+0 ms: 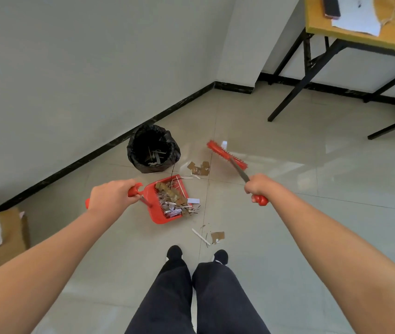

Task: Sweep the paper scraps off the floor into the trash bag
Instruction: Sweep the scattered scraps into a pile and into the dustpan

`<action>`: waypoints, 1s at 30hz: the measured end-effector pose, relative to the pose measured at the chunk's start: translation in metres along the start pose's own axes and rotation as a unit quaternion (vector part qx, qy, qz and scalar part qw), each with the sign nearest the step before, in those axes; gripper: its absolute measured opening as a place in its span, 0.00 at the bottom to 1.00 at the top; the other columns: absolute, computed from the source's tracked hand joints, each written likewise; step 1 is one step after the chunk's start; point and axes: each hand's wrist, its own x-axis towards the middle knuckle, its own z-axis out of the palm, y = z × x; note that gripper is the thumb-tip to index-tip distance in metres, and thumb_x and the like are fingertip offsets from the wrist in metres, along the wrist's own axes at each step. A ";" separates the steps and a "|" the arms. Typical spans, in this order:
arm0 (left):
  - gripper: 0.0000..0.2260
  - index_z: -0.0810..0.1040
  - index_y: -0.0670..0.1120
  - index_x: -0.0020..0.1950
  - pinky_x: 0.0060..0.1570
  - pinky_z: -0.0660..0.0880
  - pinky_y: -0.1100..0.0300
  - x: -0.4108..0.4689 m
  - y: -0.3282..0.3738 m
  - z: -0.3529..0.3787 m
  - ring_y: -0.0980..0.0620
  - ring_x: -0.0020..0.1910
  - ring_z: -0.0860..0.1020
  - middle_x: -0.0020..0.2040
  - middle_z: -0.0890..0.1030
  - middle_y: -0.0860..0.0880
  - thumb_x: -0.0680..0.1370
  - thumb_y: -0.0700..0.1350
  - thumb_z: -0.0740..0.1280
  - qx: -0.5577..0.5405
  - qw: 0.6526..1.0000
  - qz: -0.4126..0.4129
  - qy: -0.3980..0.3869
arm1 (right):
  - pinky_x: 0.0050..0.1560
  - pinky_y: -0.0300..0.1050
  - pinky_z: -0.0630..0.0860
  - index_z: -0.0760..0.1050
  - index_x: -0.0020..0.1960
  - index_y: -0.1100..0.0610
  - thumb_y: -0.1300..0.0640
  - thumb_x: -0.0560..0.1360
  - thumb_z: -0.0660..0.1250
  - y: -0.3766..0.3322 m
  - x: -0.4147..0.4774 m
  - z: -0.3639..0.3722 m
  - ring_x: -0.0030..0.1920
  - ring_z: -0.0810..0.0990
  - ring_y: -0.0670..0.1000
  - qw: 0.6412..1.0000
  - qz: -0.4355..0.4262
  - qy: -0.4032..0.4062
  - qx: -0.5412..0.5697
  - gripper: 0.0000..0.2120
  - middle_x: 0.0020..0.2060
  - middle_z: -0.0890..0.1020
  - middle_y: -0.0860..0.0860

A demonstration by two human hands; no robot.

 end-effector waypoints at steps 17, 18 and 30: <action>0.10 0.81 0.54 0.50 0.37 0.76 0.55 0.000 -0.011 0.017 0.45 0.43 0.82 0.41 0.84 0.50 0.75 0.57 0.68 -0.009 0.998 -0.066 0.020 | 0.25 0.43 0.75 0.65 0.63 0.60 0.65 0.74 0.55 0.014 -0.031 0.129 0.24 0.76 0.55 0.988 -0.072 -0.131 -0.035 0.18 0.44 0.77 0.61; 0.10 0.81 0.53 0.50 0.36 0.76 0.55 -0.001 -0.012 0.018 0.45 0.43 0.82 0.41 0.84 0.50 0.75 0.57 0.68 -0.007 0.998 -0.062 0.023 | 0.28 0.46 0.77 0.65 0.64 0.60 0.65 0.73 0.55 0.014 -0.035 0.134 0.24 0.77 0.55 0.987 -0.074 -0.137 -0.042 0.19 0.44 0.77 0.61; 0.10 0.80 0.52 0.48 0.35 0.73 0.57 -0.015 -0.025 0.028 0.44 0.42 0.81 0.41 0.83 0.50 0.76 0.57 0.66 -0.016 0.998 -0.055 0.017 | 0.22 0.33 0.63 0.70 0.66 0.52 0.65 0.72 0.56 0.026 -0.084 0.110 0.19 0.67 0.50 0.981 -0.046 -0.184 0.037 0.24 0.27 0.68 0.55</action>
